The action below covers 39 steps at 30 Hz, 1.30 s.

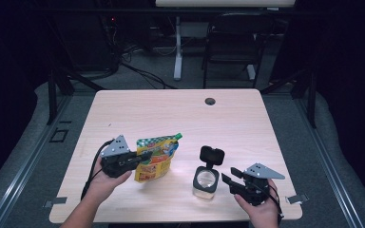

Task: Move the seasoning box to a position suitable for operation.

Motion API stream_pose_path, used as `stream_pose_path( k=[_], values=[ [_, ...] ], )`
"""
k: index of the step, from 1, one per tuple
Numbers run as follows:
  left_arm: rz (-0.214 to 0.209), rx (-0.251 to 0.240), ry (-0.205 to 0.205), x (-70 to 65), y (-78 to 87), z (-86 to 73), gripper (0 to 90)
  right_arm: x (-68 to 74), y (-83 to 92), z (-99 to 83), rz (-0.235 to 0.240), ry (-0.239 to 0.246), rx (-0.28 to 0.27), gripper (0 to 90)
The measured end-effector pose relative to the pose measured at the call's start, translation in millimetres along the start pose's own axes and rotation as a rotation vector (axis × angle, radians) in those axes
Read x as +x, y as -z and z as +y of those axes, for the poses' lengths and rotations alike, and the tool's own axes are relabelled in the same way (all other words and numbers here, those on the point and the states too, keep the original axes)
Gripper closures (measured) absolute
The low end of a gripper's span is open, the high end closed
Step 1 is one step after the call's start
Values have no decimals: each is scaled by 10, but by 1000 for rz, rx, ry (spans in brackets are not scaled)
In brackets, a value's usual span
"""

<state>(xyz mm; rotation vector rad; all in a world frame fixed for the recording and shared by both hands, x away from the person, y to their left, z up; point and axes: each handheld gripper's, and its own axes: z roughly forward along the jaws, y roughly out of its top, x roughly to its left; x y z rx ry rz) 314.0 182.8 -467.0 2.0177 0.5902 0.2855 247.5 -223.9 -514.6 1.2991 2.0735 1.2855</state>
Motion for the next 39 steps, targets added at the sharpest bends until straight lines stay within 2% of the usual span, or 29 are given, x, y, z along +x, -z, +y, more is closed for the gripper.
stream_pose_path(
  k=[2,4,7,11,14,18,22,24,29,39],
  values=[
    [7,27,1,3,46,-23,883,5,-9,5,2,-2,-12,551],
    [5,40,35,35,101,-80,882,4,-4,21,3,2,-7,551],
    [5,56,57,64,175,-144,883,-2,-3,41,10,1,-17,550],
    [12,65,56,45,300,-215,887,-4,0,76,17,0,-32,549],
    [21,70,72,55,400,-275,885,10,-31,86,26,4,-32,549],
    [27,93,86,74,453,-316,854,37,-70,103,39,15,-26,549],
    [34,74,105,71,453,-345,796,68,-106,116,43,23,-23,549],
    [31,77,104,75,444,-352,767,72,-114,117,46,23,-23,549],
    [12,76,133,105,417,-383,693,82,-121,117,48,25,-16,549],
    [0,101,176,171,379,-446,587,72,-115,104,48,26,-10,548]
  ],
)
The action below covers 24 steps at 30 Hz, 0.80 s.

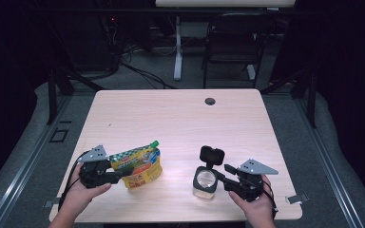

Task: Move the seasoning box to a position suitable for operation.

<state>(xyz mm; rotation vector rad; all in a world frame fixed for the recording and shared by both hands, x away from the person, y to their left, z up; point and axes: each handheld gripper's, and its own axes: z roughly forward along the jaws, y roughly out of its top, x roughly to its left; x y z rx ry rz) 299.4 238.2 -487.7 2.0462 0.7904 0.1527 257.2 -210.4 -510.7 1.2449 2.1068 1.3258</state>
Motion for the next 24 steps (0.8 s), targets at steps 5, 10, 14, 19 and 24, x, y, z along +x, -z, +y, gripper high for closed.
stream_pose_path(
  k=[5,10,14,19,24],
  values=[
    [-8,13,22,52,-36,-40,554,5,-9,-5,1,0,-2,547],
    [-20,12,44,90,-62,-77,503,4,-7,-8,0,2,2,546],
    [-27,14,55,115,-76,-110,473,2,-6,-8,0,-2,2,545],
    [-34,16,71,138,-106,-146,439,-2,-5,-7,-1,0,-1,544],
    [-42,14,83,160,-138,-182,410,-9,-5,-5,1,1,0,542]
  ],
)
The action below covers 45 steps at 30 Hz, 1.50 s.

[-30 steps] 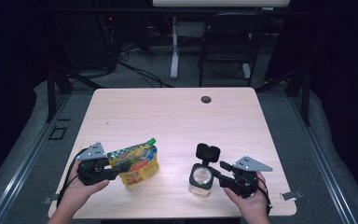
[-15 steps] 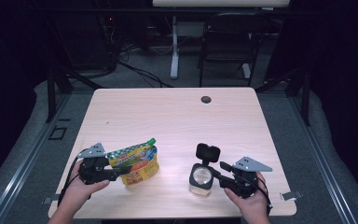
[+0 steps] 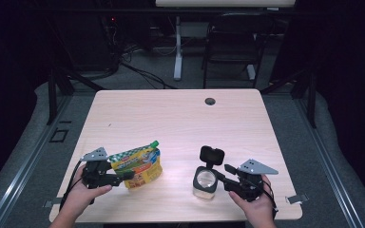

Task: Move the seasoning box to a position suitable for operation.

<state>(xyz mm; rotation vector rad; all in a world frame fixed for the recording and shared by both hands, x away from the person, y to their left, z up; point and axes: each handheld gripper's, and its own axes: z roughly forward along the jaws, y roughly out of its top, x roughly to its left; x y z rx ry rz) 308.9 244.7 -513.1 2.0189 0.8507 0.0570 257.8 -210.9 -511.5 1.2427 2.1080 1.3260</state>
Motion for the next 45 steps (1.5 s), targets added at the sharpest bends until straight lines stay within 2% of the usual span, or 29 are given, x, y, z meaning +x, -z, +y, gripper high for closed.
stream_pose_path(
  k=[4,9,12,16,18,22,32,35,36,39,45],
  values=[
    [-1,10,0,10,-11,-19,400,-2,0,1,0,-1,-1,541],
    [18,12,16,-13,-29,-46,396,-6,6,1,-4,-4,-9,537],
    [25,35,3,-17,-17,-100,391,-11,3,-5,-5,-11,-6,536],
    [26,32,5,-4,-6,-142,374,-7,0,-5,-1,-12,-9,536],
    [26,26,6,6,-24,-162,358,2,2,0,-1,-6,-5,535],
    [20,45,14,39,-71,-213,335,8,-12,-4,-2,-5,-4,536],
    [29,78,-3,71,-188,-273,335,7,-21,-8,4,-6,2,536],
    [19,95,-3,78,-227,-275,335,13,-27,-9,5,-5,3,535],
    [29,98,-6,73,-242,-277,336,13,-27,-10,5,-5,3,536],
    [14,104,-6,76,-276,-275,336,10,-27,-10,5,-6,2,535],
    [13,95,-9,75,-330,-272,338,18,-28,-11,4,-1,3,535]
  ],
)
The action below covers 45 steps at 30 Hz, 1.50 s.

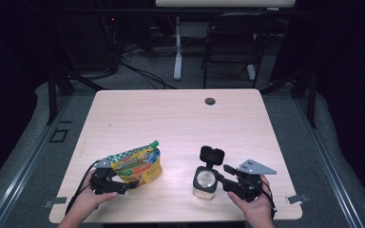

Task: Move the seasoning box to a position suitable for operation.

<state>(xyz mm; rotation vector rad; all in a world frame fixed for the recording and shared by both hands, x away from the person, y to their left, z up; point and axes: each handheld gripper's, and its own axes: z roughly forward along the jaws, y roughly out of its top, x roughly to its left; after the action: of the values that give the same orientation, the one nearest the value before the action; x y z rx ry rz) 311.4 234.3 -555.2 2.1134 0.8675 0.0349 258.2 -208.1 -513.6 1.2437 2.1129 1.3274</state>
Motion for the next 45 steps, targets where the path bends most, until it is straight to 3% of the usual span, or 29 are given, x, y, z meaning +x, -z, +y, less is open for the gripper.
stream_pose_path(
  k=[19,21,26,45],
  values=[
    [-13,-2,-11,-12,-105,37,340,-1,11,-5,-3,5,1,534],
    [2,-5,-14,-22,-128,38,341,1,11,-6,-3,5,3,533],
    [-14,6,-20,-21,-172,40,344,-1,15,-7,-3,6,6,533],
    [-22,-30,-21,-14,-284,-20,343,2,16,-12,-6,2,4,533]
  ],
)
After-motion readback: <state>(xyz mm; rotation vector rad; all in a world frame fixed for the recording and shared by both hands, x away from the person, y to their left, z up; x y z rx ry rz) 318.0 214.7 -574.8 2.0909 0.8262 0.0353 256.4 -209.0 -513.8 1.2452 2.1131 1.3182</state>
